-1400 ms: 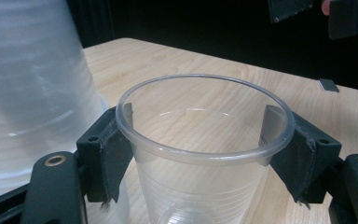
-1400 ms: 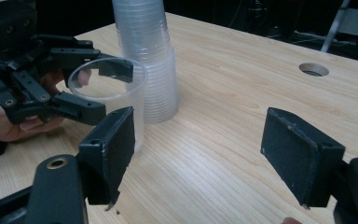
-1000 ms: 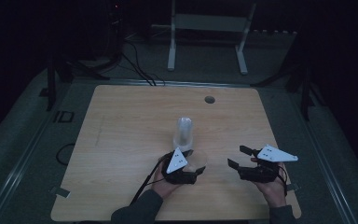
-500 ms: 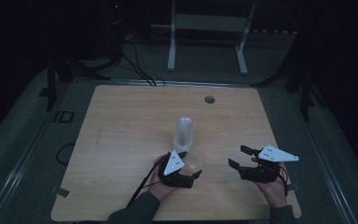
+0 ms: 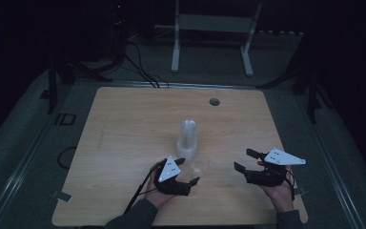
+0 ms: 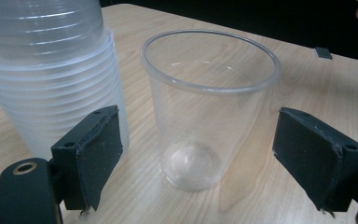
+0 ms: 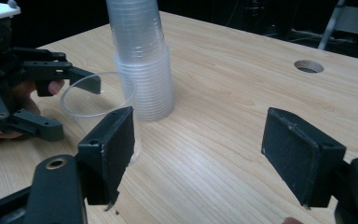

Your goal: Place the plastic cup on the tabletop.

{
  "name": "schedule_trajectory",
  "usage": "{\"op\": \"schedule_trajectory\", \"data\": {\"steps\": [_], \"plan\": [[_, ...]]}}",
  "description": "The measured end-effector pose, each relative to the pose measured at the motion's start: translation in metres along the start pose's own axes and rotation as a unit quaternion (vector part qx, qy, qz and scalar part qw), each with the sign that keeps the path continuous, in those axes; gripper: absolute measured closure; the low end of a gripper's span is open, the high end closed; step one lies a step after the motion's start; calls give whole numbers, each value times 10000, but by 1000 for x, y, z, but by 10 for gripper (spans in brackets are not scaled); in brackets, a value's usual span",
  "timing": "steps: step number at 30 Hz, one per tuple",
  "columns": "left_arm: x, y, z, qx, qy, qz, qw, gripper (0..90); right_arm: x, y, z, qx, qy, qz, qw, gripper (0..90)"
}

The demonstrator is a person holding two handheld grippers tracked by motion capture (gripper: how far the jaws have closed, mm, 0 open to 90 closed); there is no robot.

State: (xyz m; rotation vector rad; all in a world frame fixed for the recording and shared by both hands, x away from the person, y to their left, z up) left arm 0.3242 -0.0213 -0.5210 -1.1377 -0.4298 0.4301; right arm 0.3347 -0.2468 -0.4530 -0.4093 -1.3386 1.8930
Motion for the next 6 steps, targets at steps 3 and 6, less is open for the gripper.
{"op": "schedule_trajectory", "data": {"steps": [3,6], "plan": [[-1,1,4,-5,10,-5,10000,154,-1,0,0,0,5,-5,10000,253],[-2,3,10,2,-17,22,10000,157,-1,1,0,9,20,-8,10000,253]]}}
Point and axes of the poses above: each handheld gripper's, and its own axes: z roughly backward along the jaws, y roughly out of its underside, x roughly to its left, the point moved 8 cm from there along -z, roughly forward along the jaws, and after that the axes turned 8 degrees about -z, right-handed, at the moved point
